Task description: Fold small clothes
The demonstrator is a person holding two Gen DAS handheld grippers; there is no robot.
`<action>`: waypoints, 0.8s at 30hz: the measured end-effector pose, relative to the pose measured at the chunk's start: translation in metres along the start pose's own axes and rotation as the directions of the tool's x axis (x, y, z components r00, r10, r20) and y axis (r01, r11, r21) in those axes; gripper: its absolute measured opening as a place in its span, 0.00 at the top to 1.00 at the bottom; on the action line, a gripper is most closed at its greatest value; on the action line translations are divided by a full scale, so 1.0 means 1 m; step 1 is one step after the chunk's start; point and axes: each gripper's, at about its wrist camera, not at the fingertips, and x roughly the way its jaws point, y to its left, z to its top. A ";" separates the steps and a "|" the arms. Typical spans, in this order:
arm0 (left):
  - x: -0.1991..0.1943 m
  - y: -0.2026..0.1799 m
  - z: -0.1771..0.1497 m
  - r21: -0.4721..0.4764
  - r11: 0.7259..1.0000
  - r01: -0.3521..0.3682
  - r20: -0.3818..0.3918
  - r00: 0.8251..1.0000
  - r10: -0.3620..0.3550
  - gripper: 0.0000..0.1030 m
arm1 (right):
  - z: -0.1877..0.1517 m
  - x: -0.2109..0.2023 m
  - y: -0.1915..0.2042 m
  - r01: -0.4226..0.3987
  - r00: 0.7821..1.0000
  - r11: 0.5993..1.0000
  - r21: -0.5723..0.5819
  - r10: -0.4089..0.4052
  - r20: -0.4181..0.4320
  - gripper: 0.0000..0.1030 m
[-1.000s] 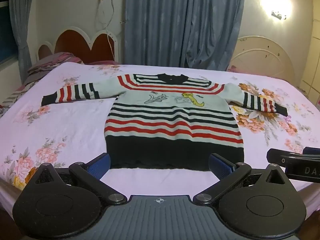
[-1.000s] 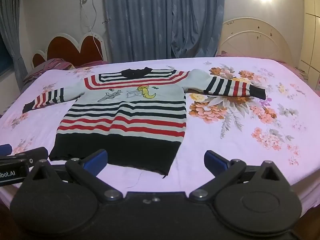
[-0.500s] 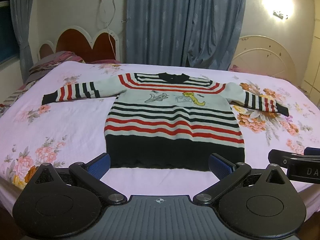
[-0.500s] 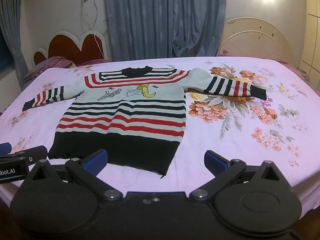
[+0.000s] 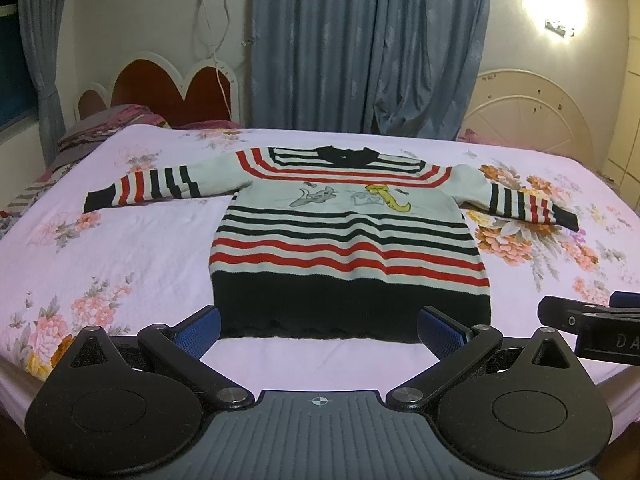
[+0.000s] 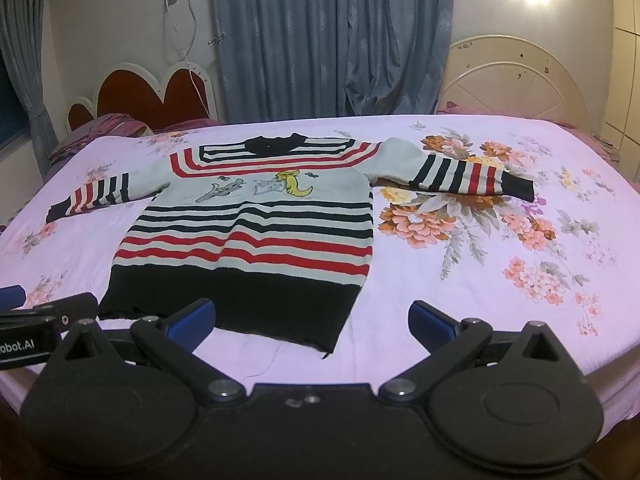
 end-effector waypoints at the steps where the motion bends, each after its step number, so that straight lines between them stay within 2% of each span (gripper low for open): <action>1: 0.000 0.000 0.000 0.002 1.000 0.000 0.000 1.000 0.000 0.00 | 0.000 0.000 -0.001 -0.001 1.000 1.000 0.002 0.001 0.001 0.01; 24: 0.000 0.005 0.001 -0.005 1.000 0.003 -0.005 1.000 -0.003 0.00 | 0.007 -0.003 0.008 -0.003 1.000 1.000 -0.007 0.003 0.001 0.01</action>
